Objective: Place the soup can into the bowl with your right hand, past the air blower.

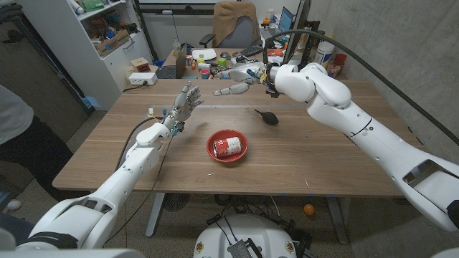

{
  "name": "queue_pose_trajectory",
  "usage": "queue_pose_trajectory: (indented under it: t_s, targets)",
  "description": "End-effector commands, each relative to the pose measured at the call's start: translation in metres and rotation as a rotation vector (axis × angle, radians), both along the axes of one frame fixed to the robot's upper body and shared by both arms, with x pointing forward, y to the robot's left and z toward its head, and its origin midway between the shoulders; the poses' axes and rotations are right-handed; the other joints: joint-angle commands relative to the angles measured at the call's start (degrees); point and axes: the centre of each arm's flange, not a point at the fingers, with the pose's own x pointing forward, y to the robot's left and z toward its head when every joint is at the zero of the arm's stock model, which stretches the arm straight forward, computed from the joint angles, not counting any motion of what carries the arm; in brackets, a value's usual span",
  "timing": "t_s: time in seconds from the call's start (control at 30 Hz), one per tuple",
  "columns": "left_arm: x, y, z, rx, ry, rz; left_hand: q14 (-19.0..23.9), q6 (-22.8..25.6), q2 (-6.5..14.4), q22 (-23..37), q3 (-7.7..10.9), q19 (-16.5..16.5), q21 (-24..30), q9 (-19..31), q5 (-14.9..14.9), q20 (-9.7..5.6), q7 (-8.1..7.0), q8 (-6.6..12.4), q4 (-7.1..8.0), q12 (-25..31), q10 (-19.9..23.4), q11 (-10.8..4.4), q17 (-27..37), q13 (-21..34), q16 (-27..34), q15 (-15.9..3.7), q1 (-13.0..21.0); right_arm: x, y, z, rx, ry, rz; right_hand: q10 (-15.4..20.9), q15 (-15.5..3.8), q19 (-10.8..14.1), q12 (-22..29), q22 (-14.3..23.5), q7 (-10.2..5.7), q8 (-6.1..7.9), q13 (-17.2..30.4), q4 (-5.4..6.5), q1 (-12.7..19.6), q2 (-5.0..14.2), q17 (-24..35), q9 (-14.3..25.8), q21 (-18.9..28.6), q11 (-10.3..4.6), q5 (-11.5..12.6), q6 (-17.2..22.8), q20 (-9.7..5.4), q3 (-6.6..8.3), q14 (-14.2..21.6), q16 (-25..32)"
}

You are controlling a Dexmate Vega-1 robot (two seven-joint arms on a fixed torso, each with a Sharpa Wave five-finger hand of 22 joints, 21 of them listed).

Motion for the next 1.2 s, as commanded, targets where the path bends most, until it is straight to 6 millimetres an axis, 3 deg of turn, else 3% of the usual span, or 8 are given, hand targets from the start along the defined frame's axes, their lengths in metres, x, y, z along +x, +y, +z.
queue_pose_trajectory:
  t_s: [0.03, 0.6, 1.2]
  targets:
    - [-0.001, 0.000, 0.002, 0.001, -0.013, -0.007, -10.3, -12.5, 6.0, 0.1, -0.11, -7.4, -0.1, 0.3, 0.5, 0.21, -0.37, -0.13, 0.12, 0.1, -13.4, 0.15, 0.2, 0.3, 0.1, 0.32, -0.3, -0.006, -0.008, 0.022, 0.042, -0.049, -0.002, 1.0, -0.27, 0.6, 0.4, 0.2, -0.34, 0.34, 0.0, 0.07, -0.4, -0.17, 0.1, 0.1, -0.2, -0.14, -0.2, 0.9, -0.10, -0.43, 0.6, 0.4]
    - [-0.006, 0.009, 0.006, 0.007, -0.030, -0.043, -10.2, -12.2, 6.0, 0.1, -0.16, -7.4, -0.1, 0.3, 0.5, 0.19, -0.37, 0.02, 0.13, 0.1, -13.4, 0.11, 0.2, 0.3, 0.2, 0.45, -0.3, -0.005, -0.009, 0.039, 0.110, -0.081, -0.031, 3.7, -0.61, 2.4, 1.3, 0.2, -0.45, 0.97, -0.1, -0.55, -0.9, -0.27, -0.2, 0.0, -0.6, -0.19, -0.1, 3.5, -0.13, -1.01, 2.3, 0.7]
    - [-0.025, 0.038, 0.006, 0.047, -0.053, -0.082, -10.1, -12.1, 5.9, 0.1, -0.21, -7.3, -0.1, 0.3, 0.5, 0.21, -0.45, 0.04, 0.13, 0.2, -13.3, 0.14, 0.2, 0.3, 0.2, 0.42, -0.3, -0.036, -0.001, 0.041, 0.202, -0.168, -0.095, 4.9, -0.60, 2.3, 1.5, 0.2, -0.83, 1.34, -0.1, -0.81, -1.2, -0.08, -0.3, 0.0, -1.5, -0.26, 0.0, 5.5, -0.02, -1.29, 2.3, 0.5]
